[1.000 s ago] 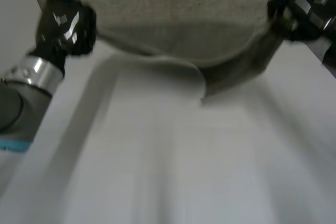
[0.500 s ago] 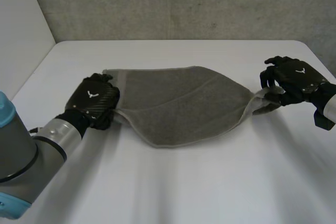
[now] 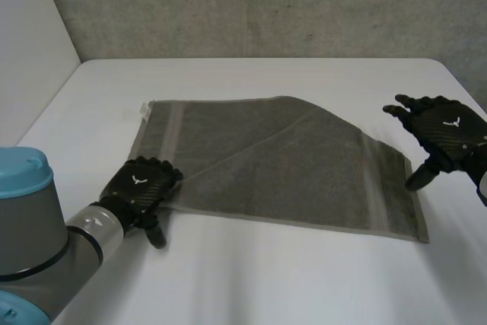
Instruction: Fold the towel.
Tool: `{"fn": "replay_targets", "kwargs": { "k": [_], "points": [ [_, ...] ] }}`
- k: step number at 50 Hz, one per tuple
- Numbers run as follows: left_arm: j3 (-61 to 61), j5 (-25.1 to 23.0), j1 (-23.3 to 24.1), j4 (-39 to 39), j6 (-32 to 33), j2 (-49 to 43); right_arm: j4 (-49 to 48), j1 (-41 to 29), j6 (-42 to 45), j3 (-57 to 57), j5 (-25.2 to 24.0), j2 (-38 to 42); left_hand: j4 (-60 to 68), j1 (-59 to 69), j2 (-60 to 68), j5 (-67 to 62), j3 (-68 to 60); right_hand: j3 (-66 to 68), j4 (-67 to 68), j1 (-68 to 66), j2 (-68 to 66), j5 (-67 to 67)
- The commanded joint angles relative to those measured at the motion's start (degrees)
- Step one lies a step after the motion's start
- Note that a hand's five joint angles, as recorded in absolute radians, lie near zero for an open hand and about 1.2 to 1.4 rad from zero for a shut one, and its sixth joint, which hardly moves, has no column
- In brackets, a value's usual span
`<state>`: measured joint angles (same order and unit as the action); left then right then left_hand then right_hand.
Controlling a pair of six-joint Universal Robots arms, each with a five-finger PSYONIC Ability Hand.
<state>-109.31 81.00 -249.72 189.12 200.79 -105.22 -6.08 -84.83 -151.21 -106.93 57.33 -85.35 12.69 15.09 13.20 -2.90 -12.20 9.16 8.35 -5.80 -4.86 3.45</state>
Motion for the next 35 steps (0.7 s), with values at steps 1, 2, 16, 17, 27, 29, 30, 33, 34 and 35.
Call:
{"fn": "replay_targets", "kwargs": {
  "k": [1, 2, 16, 17, 27, 29, 30, 33, 34, 35],
  "points": [
    [-2.0, 0.6, -2.3, 0.2, 1.8, 1.0, -1.7, -0.1, -0.1, -7.3, 0.4, -4.9, -2.7, -5.6, -3.7, 2.9, 2.2, 0.8, 1.6, 5.8, 4.9, -3.5],
    [-2.0, 0.6, -2.3, 0.2, 1.8, 1.0, -1.7, -0.1, -0.1, -7.3, 0.4, -4.9, -2.7, -5.6, -3.7, 2.9, 2.2, 0.8, 1.6, 5.8, 4.9, -3.5],
    [-1.1, 8.4, -1.5, 7.9, 1.6, -1.2, -12.4, 1.5, -0.1, -17.4, 1.3, -4.7, -2.7, -5.6, -3.7, 2.9, 2.2, 0.8, 1.6, -0.1, -1.0, -3.5],
    [-0.7, 8.6, -1.0, 8.1, 1.6, -1.7, -12.9, 2.1, -0.1, -17.9, 1.1, -4.6, -2.7, -5.6, -3.7, 2.9, 2.2, 0.8, 1.6, -1.9, -2.9, -3.5],
    [0.9, 8.5, -0.2, 8.4, 1.6, -4.3, -12.8, 4.3, 0.2, -17.6, 0.2, -0.9, -2.7, -5.6, -3.7, 2.9, 2.2, 0.8, 1.6, -2.1, -3.0, -3.5],
    [1.2, 8.6, -0.2, 8.4, 1.6, -4.7, -12.7, 4.6, 1.0, -17.6, 0.2, -0.2, -2.7, -5.6, -3.7, 2.9, 2.2, 0.8, 1.6, -2.1, -3.0, -3.5],
    [1.5, 8.5, -0.2, 8.4, 1.6, -5.3, -12.7, 4.7, 2.0, -17.6, 0.2, 0.7, -2.7, -5.4, -3.5, 2.9, 2.2, 0.8, 1.6, -2.4, -3.4, -3.5],
    [1.7, 8.5, -0.2, 8.3, 1.6, -6.1, -12.5, 4.8, 4.4, -17.5, 0.3, 2.6, -2.7, -5.4, -3.5, 2.9, 2.2, 0.8, 1.6, -6.3, -7.2, -1.4],
    [2.0, 8.5, -0.1, 8.2, 1.5, -6.2, -12.3, 4.8, 5.2, -17.3, 0.5, 3.8, -2.7, -5.4, -3.5, 2.9, 2.2, 0.8, 1.6, -8.5, -9.4, 0.8],
    [2.0, 8.5, -0.1, 8.2, 1.5, -6.2, -12.3, 4.8, 5.2, -17.3, 0.5, 3.8, -2.7, -5.4, -3.5, 2.9, 2.2, 0.8, 1.6, -8.5, -9.4, 0.8]
  ]
}}
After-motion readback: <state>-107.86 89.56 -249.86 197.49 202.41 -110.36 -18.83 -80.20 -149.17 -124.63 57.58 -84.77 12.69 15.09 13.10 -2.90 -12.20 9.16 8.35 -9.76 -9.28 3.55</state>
